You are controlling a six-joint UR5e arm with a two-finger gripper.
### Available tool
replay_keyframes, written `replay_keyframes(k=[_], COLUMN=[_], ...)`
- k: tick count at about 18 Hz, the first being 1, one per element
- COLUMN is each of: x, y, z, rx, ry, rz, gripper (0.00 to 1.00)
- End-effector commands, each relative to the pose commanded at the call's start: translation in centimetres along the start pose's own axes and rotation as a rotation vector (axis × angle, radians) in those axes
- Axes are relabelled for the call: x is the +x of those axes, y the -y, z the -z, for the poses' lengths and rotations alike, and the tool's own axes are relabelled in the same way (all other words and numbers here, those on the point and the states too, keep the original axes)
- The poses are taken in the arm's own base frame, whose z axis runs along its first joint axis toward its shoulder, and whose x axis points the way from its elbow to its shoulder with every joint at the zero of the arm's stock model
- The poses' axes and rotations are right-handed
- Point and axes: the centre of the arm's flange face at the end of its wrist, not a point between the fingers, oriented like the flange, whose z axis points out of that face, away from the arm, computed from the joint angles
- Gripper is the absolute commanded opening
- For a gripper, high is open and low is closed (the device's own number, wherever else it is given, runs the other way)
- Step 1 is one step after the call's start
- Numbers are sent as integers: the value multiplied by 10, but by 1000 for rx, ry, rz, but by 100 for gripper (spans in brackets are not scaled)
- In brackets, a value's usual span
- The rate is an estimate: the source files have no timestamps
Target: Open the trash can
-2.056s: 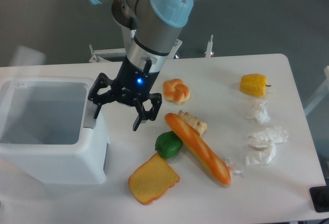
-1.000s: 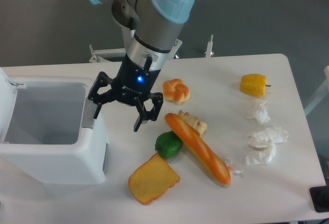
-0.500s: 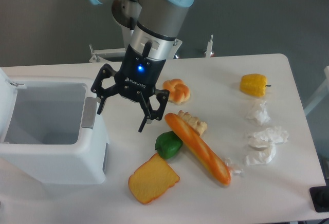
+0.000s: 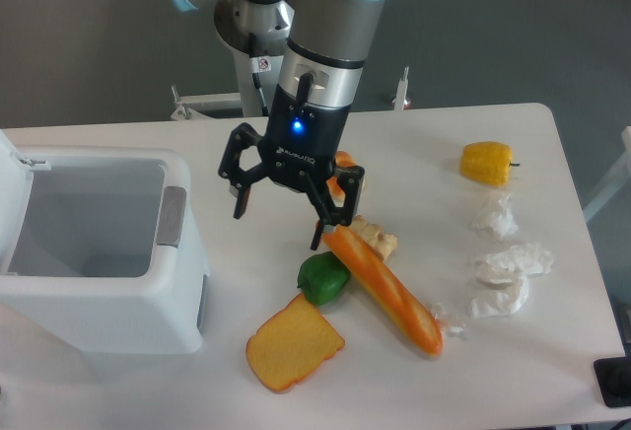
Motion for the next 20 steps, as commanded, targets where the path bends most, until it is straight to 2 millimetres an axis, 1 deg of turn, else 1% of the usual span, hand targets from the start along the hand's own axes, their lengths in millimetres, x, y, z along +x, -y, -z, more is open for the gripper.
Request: replay_keyframes(k=[4, 8, 11, 12, 15, 20], x=[-6, -9, -11, -8, -5, -5], y=[-5, -11, -13, -14, -21, -22], z=[-1, -3, 0, 3, 1, 2], rx=[-60, -130, -156, -159, -187, -188], ry=[60, 107, 126, 129, 134, 134], rz=[-28, -130, -188, -207, -236, -238], gripper=[100, 100, 100, 100, 100, 100])
